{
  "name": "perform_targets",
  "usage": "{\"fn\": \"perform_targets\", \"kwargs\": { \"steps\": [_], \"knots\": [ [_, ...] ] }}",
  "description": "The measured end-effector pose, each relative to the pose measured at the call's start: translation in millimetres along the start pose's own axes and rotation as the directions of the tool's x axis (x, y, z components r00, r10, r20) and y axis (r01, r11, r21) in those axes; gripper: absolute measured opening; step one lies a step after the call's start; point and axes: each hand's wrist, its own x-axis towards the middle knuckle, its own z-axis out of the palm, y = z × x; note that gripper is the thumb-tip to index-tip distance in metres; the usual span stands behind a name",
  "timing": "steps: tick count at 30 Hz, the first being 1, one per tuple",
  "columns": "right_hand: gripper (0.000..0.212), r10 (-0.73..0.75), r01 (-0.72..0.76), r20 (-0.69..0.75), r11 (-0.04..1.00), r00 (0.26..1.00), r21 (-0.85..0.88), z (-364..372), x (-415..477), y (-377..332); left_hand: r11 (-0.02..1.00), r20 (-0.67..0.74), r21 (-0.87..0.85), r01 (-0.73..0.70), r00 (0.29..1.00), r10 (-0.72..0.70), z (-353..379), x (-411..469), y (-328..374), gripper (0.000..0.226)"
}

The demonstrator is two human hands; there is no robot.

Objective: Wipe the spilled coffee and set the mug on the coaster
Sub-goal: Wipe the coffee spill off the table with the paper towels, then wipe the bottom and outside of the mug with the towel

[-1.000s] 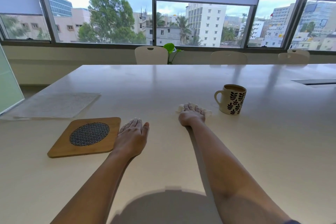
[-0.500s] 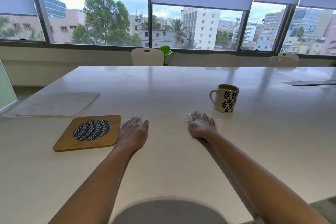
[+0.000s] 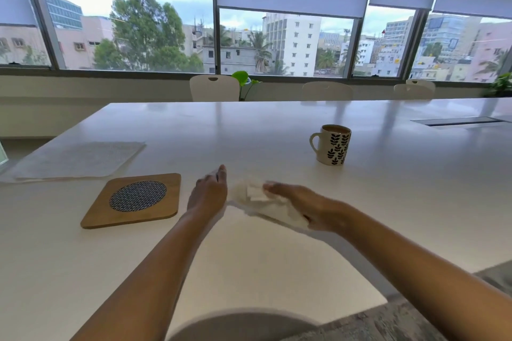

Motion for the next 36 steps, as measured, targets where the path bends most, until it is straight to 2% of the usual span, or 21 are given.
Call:
{"fn": "perform_targets", "kwargs": {
  "steps": [1, 3, 5, 6, 8, 13, 17, 21, 24, 26, 30, 32, 34, 36],
  "knots": [
    [0.030, 0.022, -0.014, -0.097, 0.997, 0.995, 0.082, -6, 1, -2, 0.995, -0.020, -0.097, 0.012, 1.000, -0.014, 0, -2, 8, 0.051],
    [0.035, 0.040, 0.024, -0.189, 0.946, 0.981, 0.322, -16, 7, -6, 0.943, 0.001, -0.330, 0.047, 0.999, -0.050, 4, -5, 25, 0.050],
    [0.036, 0.010, 0.133, -0.276, 0.860, 0.961, 0.493, -28, 10, -9, 0.807, 0.181, -0.565, 0.170, 0.980, -0.081, 9, -8, 48, 0.047],
    [0.037, 0.003, 0.183, -0.320, 0.816, 0.948, 0.549, -38, 10, -9, 0.763, 0.278, -0.602, 0.235, 0.958, -0.076, 13, -8, 60, 0.047],
    [0.038, 0.013, 0.212, -0.347, 0.771, 0.938, 0.601, -40, 15, -12, 0.742, 0.366, -0.611, 0.275, 0.930, -0.043, 12, -8, 66, 0.048],
    [0.034, 0.061, 0.183, -0.429, 0.844, 0.901, 0.504, -52, 29, -11, 0.760, 0.435, -0.592, 0.269, 0.900, 0.019, 11, 5, 70, 0.031],
    [0.021, 0.005, 0.181, -0.432, 0.903, 0.902, 0.388, -85, 31, -14, 0.801, 0.418, -0.549, 0.241, 0.908, 0.013, 25, 24, 85, 0.033],
    [0.031, -0.062, 0.151, -0.389, 0.967, 0.919, 0.203, -117, 34, -16, 0.792, 0.389, -0.559, 0.248, 0.921, -0.013, 44, 43, 98, 0.037],
    [0.038, -0.081, 0.176, -0.407, 0.963, 0.910, 0.203, -141, 39, -18, 0.749, 0.382, -0.605, 0.271, 0.924, -0.026, 64, 60, 110, 0.035],
    [0.036, -0.105, 0.204, -0.415, 0.958, 0.904, 0.201, -160, 42, -19, 0.720, 0.376, -0.637, 0.275, 0.926, -0.021, 77, 70, 118, 0.031],
    [0.013, -0.205, 0.238, -0.218, 0.962, 0.954, 0.136, -195, 41, -27, 0.711, 0.334, -0.671, 0.210, 0.942, 0.038, 97, 89, 133, 0.018],
    [0.028, -0.173, 0.203, -0.205, 0.970, 0.963, 0.137, -213, 42, -33, 0.718, 0.316, -0.673, 0.179, 0.947, 0.060, 106, 98, 141, 0.029],
    [0.044, -0.143, 0.172, -0.252, 0.980, 0.957, 0.096, -231, 44, -37, 0.736, 0.320, -0.666, 0.123, 0.938, 0.133, 115, 105, 149, 0.041],
    [0.038, -0.137, 0.151, -0.239, 0.988, 0.961, 0.041, -246, 43, -39, 0.763, 0.332, -0.645, 0.049, 0.917, 0.222, 122, 109, 158, 0.048]
  ]
}}
